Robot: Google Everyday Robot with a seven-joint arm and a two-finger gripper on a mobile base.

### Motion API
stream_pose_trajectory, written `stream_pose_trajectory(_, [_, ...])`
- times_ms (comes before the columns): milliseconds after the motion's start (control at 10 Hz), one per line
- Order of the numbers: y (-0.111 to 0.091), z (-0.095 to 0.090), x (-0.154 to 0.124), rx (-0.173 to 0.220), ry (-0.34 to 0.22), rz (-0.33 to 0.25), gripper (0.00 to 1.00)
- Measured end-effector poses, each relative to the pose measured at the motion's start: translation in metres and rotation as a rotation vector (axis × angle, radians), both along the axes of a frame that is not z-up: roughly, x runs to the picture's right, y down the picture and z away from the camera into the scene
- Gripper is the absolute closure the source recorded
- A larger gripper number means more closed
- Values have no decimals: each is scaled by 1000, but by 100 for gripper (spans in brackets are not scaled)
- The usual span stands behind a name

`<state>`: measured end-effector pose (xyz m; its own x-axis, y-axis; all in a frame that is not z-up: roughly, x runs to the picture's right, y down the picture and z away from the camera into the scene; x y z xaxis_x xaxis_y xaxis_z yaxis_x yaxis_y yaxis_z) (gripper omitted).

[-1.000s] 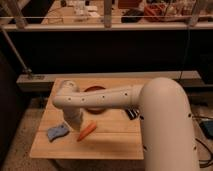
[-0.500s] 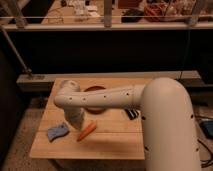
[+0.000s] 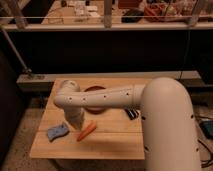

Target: Place the pepper on the white sponge

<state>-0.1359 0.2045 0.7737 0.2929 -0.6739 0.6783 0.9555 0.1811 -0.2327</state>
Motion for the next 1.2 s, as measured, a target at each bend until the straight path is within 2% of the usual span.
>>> stream_pose_trajectory(1200, [-4,-1,7,10,5,-8,69])
